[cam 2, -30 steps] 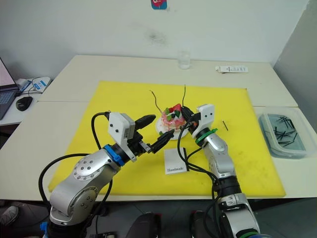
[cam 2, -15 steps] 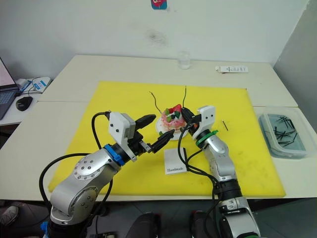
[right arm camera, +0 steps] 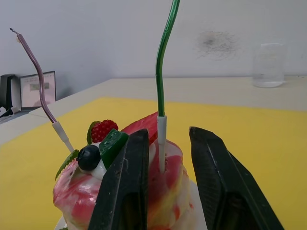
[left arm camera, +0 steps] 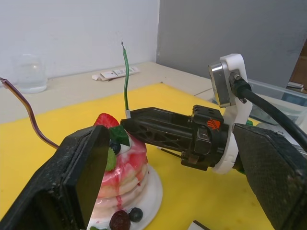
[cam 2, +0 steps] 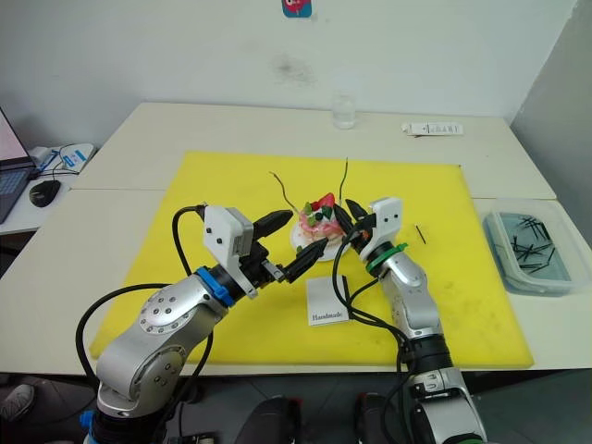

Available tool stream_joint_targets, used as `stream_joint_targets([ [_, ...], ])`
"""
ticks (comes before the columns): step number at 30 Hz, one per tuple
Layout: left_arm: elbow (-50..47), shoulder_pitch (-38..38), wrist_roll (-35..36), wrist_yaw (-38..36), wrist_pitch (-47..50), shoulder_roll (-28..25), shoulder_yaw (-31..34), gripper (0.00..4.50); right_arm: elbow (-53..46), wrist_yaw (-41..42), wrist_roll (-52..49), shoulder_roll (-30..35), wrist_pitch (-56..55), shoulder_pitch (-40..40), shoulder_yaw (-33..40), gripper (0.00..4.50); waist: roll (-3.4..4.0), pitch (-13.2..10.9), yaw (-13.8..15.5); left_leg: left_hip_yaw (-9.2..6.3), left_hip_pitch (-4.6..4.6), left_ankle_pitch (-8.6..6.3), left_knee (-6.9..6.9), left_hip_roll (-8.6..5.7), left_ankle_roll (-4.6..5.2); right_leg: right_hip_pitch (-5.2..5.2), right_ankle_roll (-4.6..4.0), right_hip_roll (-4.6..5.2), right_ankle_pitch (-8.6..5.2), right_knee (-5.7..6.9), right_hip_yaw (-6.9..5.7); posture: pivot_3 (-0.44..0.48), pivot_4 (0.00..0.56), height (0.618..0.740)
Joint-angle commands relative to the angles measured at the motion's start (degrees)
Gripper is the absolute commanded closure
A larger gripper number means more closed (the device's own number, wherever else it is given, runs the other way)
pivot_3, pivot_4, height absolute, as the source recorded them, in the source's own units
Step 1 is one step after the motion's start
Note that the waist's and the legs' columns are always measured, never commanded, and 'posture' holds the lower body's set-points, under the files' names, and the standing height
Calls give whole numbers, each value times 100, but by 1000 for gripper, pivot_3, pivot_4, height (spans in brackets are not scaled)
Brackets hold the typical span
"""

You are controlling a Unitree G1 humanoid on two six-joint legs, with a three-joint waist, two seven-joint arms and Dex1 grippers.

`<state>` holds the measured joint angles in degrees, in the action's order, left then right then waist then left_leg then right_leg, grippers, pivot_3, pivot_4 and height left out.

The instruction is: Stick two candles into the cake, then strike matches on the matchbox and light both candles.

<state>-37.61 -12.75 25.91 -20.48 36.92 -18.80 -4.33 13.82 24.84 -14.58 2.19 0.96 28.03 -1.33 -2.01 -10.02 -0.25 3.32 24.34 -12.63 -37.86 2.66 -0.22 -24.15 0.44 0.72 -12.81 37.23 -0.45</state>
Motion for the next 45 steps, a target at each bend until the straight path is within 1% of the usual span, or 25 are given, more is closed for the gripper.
stream_joint_targets([
  [1, -87, -69, -21, 8, -95, 15, -2, 0, -380, 65, 19, 107, 27, 18, -13, 3138, 0, 0, 0, 0, 0, 0, 0, 0, 0, 0, 0, 0, 0, 0, 1, 0, 150, 740],
  [5, 36, -81, -61, -152, -190, -117, 63, 0, -708, 141, -21, 226, 200, -126, -73, 3138, 0, 0, 0, 0, 0, 0, 0, 0, 0, 0, 0, 0, 0, 0, 0, 0, 150, 740],
  [12, 225, 47, 133, -815, -240, -761, 321, 0, -1798, 295, -219, 702, 923, -525, -12, 3138, 2, -1, 2, -1, 0, 0, 3, 1, 0, -2, -12, 2, -7, 0, -2, 0, 150, 740],
  [14, 219, 125, 391, -1018, -76, -932, 511, 0, -2337, 377, -376, 986, 1318, -701, 67, 3138, 4, -2, 8, 0, 1, 0, 4, 1, 0, -2, -15, 15, -9, -1, -5, 0, 150, 740],
  [17, 96, 334, 1072, -1364, 399, -1263, 881, 0, -3056, 679, -525, 1689, 2009, -1016, 93, 3138, 4, -3, 9, -1, 2, 0, 7, 1, -1, -2, -20, 29, -14, -3, -10, 0, 150, 740],
  [18, 88, 385, 1403, -1424, 641, -1351, 1040, 0, -3238, 807, -592, 1909, 2179, -1112, 90, 3138, 4, -3, 9, -1, 1, -1, 7, 1, -1, -2, -22, 32, -16, -3, -10, 0, 150, 740],
  [20, 252, 384, 2605, -1312, 1601, -1526, 1473, 0, -3505, 1057, -644, 2364, 2447, -1267, 51, 3138, 4, -3, 9, -2, 2, -1, 7, 1, -1, -2, -44, 33, -29, -5, -12, 0, 150, 740],
  [22, 765, 149, 4298, -825, 2676, -1843, 1853, 0, -3706, 1389, -630, 2818, 2550, -1430, -9, 3510, 4, -4, 11, -7, 0, -1, 7, 2, -1, -2, -45, 33, -30, -3, -16, 0, 150, 740],
  [23, 1085, 8, 4973, -598, 3079, -2053, 1907, 0, -3764, 1526, -582, 3008, 2594, -1480, -72, 3722, 4, -6, 11, -10, 0, -1, 6, 2, 0, -2, -45, 33, -30, 1, -18, 0, 150, 740],
  [25, 1780, -204, 6294, 94, 3450, -2434, 1766, 0, -3837, 1725, -446, 3277, 2530, -1537, -209, 4410, 4, -6, 9, -21, -4, 0, 4, 3, 0, -1, -44, 32, -29, 3, -25, 0, 150, 740],
  [28, 2399, -408, 7367, 701, 3645, -2805, 1393, 0, -3811, 1863, -121, 3550, 2469, -1541, -529, 4465, 5, -8, 9, -17, -19, 0, 5, 2, 0, 5, -44, 34, -29, 1, -23, 0, 150, 740],
  [30, 2839, -510, 8307, 1193, 3555, -3053, 971, 0, -3746, 1921, 102, 3696, 2574, -1553, -783, 4465, 5, -8, 9, -6, -23, -1, 6, -1, -1, 7, -44, 38, -29, 0, -20, 0, 150, 740],
  [31, 2997, -563, 8567, 1295, 3568, -3139, 814, 0, -3710, 1919, 184, 3713, 2550, -1571, -858, 4465, 5, -9, 10, -2, -22, -1, 6, -2, -1, 6, -44, 42, -29, -1, -17, 0, 150, 740],
  [33, 3190, -666, 8709, 1355, 3659, -3208, 570, 0, -3652, 1856, 298, 3685, 2546, -1577, -938, 4465, 4, -9, 13, 3, -19, -1, 7, -3, -1, 5, -44, 45, -30, -5, -14, 0, 150, 740],
  [35, 3459, -776, 8709, 1589, 3687, -3073, 363, 0, -3654, 1827, 384, 3664, 2569, -1592, -994, 4465, 4, -9, 15, 5, -12, -1, 8, -5, -2, 2, -44, 44, -30, -7, -15, 0, 150, 740],
  [40, 3918, -1054, 8709, 2279, 3600, -2380, 150, 0, -3670, 1772, 550, 3583, 2537, -1671, -1081, 4465, 3, -9, 27, 4, -11, -1, 6, -8, -2, 5, -43, 44, -29, -7, -16, 0, 150, 740],
  [45, 4445, -1245, 8709, 2840, 3782, -1815, 135, 0, -3679, 1715, 658, 3460, 2572, -1680, -1186, 4465, 2, -8, 28, 3, -12, 0, 2, -9, -3, 5, -41, 43, -27, -2, -16, 0, 150, 740],
])
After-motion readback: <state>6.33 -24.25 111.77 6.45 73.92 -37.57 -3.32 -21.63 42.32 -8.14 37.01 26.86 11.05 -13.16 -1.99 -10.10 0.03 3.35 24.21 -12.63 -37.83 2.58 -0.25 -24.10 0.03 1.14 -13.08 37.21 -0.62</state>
